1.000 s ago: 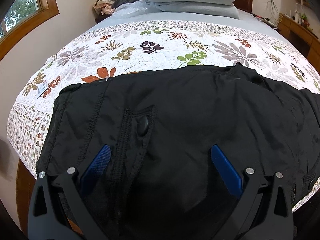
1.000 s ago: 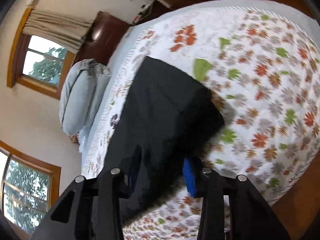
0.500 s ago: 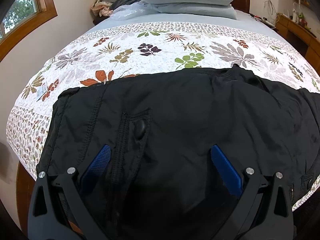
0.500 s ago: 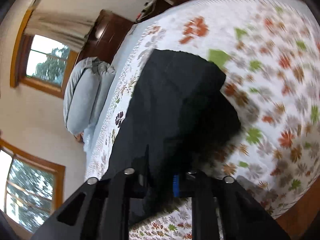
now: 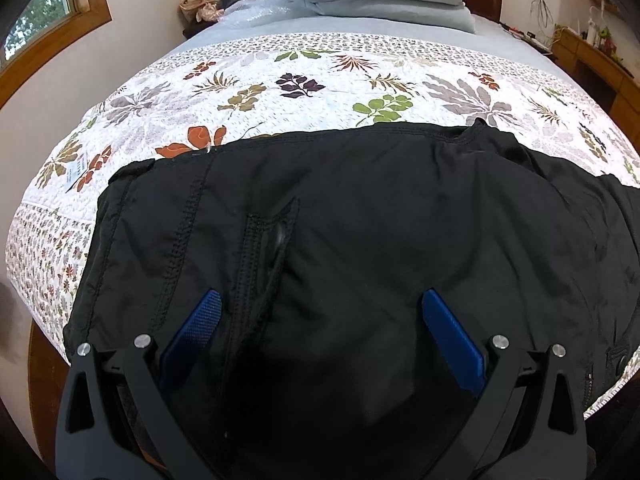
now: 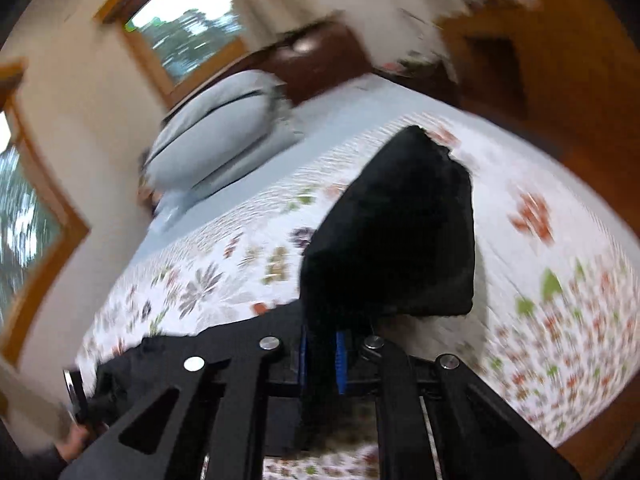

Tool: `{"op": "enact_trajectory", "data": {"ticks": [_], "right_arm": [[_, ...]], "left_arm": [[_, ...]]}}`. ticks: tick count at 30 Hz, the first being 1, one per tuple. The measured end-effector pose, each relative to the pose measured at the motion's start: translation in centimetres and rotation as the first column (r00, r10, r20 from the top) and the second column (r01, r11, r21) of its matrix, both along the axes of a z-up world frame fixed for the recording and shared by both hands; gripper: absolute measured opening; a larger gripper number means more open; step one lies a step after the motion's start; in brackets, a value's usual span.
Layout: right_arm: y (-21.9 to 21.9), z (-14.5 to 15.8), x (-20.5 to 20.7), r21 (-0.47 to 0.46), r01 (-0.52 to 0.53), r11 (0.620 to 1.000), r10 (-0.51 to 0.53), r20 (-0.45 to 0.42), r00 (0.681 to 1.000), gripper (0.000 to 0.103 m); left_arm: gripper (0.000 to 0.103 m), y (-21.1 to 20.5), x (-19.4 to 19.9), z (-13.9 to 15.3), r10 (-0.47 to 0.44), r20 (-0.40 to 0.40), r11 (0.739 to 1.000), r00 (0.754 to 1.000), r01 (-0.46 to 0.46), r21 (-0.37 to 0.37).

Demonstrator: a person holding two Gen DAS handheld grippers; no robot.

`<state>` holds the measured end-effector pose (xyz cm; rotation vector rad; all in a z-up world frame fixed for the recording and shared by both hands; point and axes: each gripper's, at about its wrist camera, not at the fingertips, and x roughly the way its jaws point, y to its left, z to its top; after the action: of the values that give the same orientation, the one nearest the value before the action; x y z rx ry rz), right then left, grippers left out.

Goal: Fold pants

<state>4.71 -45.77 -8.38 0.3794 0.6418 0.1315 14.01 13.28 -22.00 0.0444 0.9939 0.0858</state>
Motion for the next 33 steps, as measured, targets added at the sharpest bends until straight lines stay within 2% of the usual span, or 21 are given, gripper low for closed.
{"op": "enact_trajectory", "data": {"ticks": [5,9,13,20,23,30,33], "right_arm": [[7.9,2.7,0.8,-0.147,-0.156,0.977,0.162,0.027,0.986,0.011],[14.4,2.8,1.5,-0.248,-0.285,0.926,0.293,-0.005,0.956,0.011],[19.6,1.2,1.8,-0.31,-0.399,0.863,0.4,-0.064,0.914,0.01],[26.5,-4.5,0.9,-0.408,-0.575,0.709,0.53,-0.23,0.816,0.01],[27.5,-5.9,0.2,-0.424,-0.604,0.675,0.544,-0.267,0.795,0.01],[28.7,-9.5,-1.1,-0.466,-0.677,0.57,0.57,-0.369,0.734,0.011],[29.2,-10.9,-1.5,-0.463,-0.714,0.525,0.585,-0.413,0.698,0.025]], "left_arm": [[0.101,0.2,0.0,0.0,-0.012,-0.001,1.0,1.0,0.012,-0.01],[0.101,0.4,0.1,0.0,-0.016,-0.002,1.0,1.0,0.016,-0.026],[0.101,0.5,0.1,0.0,-0.02,-0.001,0.999,1.0,0.02,-0.034],[0.101,0.7,0.1,0.0,-0.022,0.001,0.998,1.0,0.022,-0.05],[0.101,0.8,0.1,0.0,-0.022,0.002,0.998,1.0,0.022,-0.056],[0.101,0.9,0.1,0.0,-0.02,0.003,0.998,1.0,0.02,-0.06],[0.101,0.9,0.2,0.0,-0.017,0.003,0.998,1.0,0.017,-0.064]]}}
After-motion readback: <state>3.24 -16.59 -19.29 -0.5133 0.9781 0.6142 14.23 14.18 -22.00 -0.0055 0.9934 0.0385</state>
